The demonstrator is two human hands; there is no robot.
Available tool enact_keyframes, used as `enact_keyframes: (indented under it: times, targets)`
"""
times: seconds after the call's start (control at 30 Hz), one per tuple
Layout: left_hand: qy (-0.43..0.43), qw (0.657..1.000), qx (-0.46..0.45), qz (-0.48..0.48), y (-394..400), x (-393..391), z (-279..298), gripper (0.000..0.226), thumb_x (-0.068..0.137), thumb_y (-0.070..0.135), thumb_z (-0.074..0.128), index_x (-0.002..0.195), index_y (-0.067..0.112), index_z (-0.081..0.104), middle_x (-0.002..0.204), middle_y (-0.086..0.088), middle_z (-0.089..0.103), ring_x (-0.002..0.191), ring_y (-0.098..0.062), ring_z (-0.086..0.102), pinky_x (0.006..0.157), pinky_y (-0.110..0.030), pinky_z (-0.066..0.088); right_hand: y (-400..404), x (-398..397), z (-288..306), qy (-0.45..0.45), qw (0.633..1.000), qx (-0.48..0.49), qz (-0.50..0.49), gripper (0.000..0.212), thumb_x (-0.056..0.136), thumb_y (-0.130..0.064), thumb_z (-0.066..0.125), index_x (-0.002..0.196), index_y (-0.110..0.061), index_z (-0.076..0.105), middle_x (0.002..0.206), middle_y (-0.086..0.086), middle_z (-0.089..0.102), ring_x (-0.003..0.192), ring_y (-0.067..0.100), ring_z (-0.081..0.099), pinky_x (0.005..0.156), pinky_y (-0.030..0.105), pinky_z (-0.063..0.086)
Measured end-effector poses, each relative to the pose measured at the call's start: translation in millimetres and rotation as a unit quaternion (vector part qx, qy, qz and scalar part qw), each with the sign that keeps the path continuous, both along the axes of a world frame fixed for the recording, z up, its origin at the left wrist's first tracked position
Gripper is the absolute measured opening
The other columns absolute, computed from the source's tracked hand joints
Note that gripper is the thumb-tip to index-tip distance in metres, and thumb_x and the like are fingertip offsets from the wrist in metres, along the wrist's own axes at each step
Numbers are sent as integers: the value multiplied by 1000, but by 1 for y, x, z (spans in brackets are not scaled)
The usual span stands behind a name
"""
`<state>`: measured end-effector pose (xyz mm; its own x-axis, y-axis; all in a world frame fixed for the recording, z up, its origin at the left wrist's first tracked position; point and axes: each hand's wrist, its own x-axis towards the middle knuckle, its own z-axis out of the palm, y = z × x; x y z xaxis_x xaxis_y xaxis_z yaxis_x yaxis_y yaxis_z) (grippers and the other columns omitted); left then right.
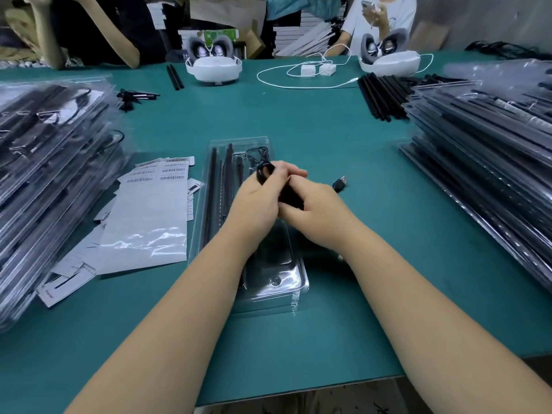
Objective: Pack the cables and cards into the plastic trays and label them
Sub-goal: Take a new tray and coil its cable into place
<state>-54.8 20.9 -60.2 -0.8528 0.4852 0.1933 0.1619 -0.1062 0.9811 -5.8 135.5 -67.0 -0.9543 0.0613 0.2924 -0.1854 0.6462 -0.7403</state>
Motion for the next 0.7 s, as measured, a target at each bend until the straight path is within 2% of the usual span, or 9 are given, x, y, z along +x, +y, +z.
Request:
enact_keyframes:
  times: [0.07,0.17,0.3,0.37,0.43,0.5,0.57,0.63,0.7]
  targets:
    - [-72,996,43,17,1,-7,2,40,103,29,37,80,16,67,90,5,74,81,-9,69,72,-22,54,3,-2,0,-6,1000,26,-2,25,87,-25,63,112,-25,64,87,-16,60,84,2,52,68,11,36]
    - [-208,963,167,37,-3,-21,3,39,104,31,33,74,13,52,73,-3,71,72,-18,69,81,-37,55,10,-5,-2,-3,995,82,-63,28,84,-27,69,111,-21,68,97,-10,56,97,12,50,75,18,32]
    - [-273,938,211,29,-8,-28,2,35,104,33,34,80,12,49,52,0,52,53,-19,60,66,-33,56,27,-1,0,-56,993,57,-84,13,81,-42,70,89,-33,68,97,-13,55,90,7,55,81,23,41]
    - [-269,943,195,26,-5,-28,1,34,104,34,34,81,12,47,49,1,46,45,-18,53,61,-31,54,34,1,0,-118,986,103,-60,6,82,-42,69,84,-39,64,101,-16,59,107,10,53,93,28,40]
    - [-253,950,182,28,-1,-27,0,33,104,34,34,82,12,46,47,2,42,42,-17,49,58,-30,52,39,2,-2,-156,969,176,-76,7,85,-40,66,91,-40,65,127,-9,51,127,16,36,105,33,27]
    - [-224,960,165,30,1,-27,-1,31,104,32,35,83,13,47,45,4,39,40,-15,45,55,-28,49,43,2,-1,-143,960,212,-114,9,89,-36,61,97,-36,67,137,-7,44,132,18,27,105,34,20]
    - [-185,973,133,34,2,-26,-3,27,103,30,38,85,13,48,44,6,37,39,-13,41,52,-26,48,45,2,4,-94,971,185,-121,6,91,-32,60,93,-34,64,122,-13,54,126,15,37,101,32,24]
    - [-131,986,89,45,4,-26,-5,22,102,28,41,87,14,50,43,7,34,38,-12,37,51,-26,47,39,5,8,-63,986,111,-106,8,91,-28,60,87,-35,59,93,-25,57,104,7,52,94,28,35]
    - [-75,995,39,58,5,-23,-7,20,99,29,45,87,14,51,42,9,32,39,-12,35,52,-28,46,31,7,10,-24,992,58,-112,8,89,-27,64,84,-32,60,82,-22,61,84,4,57,85,27,44]
